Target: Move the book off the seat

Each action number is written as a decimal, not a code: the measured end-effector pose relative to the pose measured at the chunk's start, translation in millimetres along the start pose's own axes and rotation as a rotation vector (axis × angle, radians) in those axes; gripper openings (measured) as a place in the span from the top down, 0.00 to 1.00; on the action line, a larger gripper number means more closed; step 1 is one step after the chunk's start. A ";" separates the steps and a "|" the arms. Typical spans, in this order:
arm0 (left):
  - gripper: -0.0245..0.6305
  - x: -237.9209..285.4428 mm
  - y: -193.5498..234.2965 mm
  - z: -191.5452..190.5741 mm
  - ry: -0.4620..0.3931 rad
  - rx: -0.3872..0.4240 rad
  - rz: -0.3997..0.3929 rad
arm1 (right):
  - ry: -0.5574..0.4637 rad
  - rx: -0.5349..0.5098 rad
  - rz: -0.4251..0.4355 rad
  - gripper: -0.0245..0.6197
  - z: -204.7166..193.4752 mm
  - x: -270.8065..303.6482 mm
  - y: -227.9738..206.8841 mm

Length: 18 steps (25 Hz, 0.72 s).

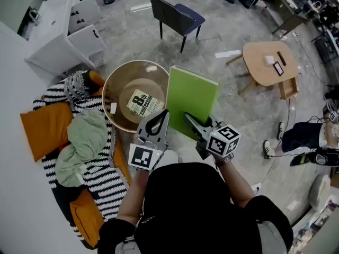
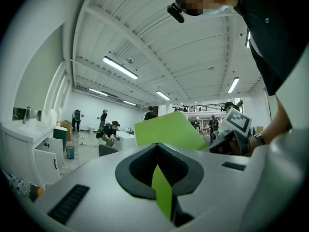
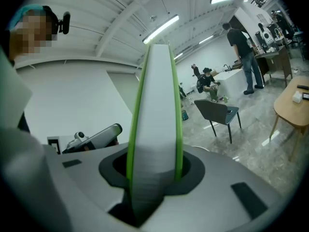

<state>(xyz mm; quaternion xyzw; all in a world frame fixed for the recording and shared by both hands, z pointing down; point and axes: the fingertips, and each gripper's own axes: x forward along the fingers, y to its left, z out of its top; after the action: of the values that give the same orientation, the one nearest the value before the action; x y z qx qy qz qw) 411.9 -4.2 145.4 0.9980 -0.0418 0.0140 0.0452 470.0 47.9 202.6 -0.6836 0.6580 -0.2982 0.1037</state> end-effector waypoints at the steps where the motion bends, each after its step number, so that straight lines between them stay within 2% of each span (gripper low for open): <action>1: 0.95 0.9 5.4 -0.6 -0.001 0.002 0.002 | 0.005 0.003 0.005 0.76 -0.5 6.3 0.2; 5: 0.95 3.8 18.5 -8.6 0.038 -0.011 0.018 | 0.028 0.018 0.020 0.76 -3.8 24.3 -1.5; 12: 0.95 20.8 34.5 -19.2 0.048 -0.037 0.064 | 0.082 0.033 0.042 0.76 -5.8 48.6 -25.0; 18: 0.95 38.8 52.0 -35.7 0.074 -0.057 0.153 | 0.147 0.054 0.071 0.76 -6.9 72.2 -59.2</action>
<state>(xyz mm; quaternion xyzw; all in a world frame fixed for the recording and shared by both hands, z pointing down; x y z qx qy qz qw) 445.3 -55.7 186.8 0.9890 -0.1164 0.0533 0.0739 512.7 -13.2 259.3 -0.6332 0.6793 -0.3613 0.0838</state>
